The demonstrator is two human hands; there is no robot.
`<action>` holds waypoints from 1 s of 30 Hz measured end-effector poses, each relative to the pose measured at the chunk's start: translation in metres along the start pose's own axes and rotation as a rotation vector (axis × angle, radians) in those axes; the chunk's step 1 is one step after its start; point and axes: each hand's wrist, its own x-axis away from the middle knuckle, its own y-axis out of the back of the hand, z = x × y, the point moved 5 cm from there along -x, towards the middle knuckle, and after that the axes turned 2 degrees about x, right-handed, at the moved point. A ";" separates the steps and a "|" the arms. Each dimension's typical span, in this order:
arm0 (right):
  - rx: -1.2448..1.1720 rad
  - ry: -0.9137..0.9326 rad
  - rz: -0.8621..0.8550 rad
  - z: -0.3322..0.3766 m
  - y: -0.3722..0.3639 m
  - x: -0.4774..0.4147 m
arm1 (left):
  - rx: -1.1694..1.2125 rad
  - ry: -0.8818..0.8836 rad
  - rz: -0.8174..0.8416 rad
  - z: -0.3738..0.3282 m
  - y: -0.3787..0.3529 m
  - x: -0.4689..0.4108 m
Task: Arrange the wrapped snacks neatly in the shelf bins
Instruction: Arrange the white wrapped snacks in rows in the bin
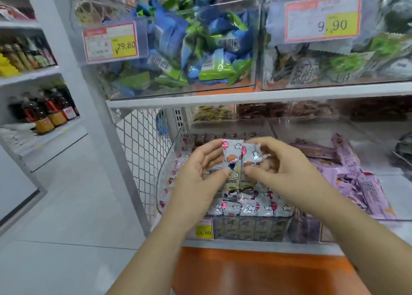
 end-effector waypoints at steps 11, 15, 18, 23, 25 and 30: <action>0.215 0.097 0.031 0.043 -0.022 -0.009 | -0.139 -0.173 -0.034 -0.015 0.027 0.009; 0.328 0.122 0.102 0.044 -0.037 -0.027 | -0.197 -0.159 -0.045 -0.015 0.042 0.003; 0.260 0.101 -0.092 0.040 -0.032 -0.051 | -0.238 -0.124 -0.173 -0.006 0.063 -0.005; -0.159 -0.244 -0.126 -0.004 -0.049 -0.113 | -0.230 0.080 -0.324 0.031 0.094 -0.014; -0.055 -0.286 -0.094 -0.020 -0.057 -0.132 | -0.194 0.134 -0.311 0.044 0.097 -0.018; 0.154 -0.238 0.065 -0.031 -0.071 -0.151 | -0.074 0.210 -0.272 0.059 0.099 -0.024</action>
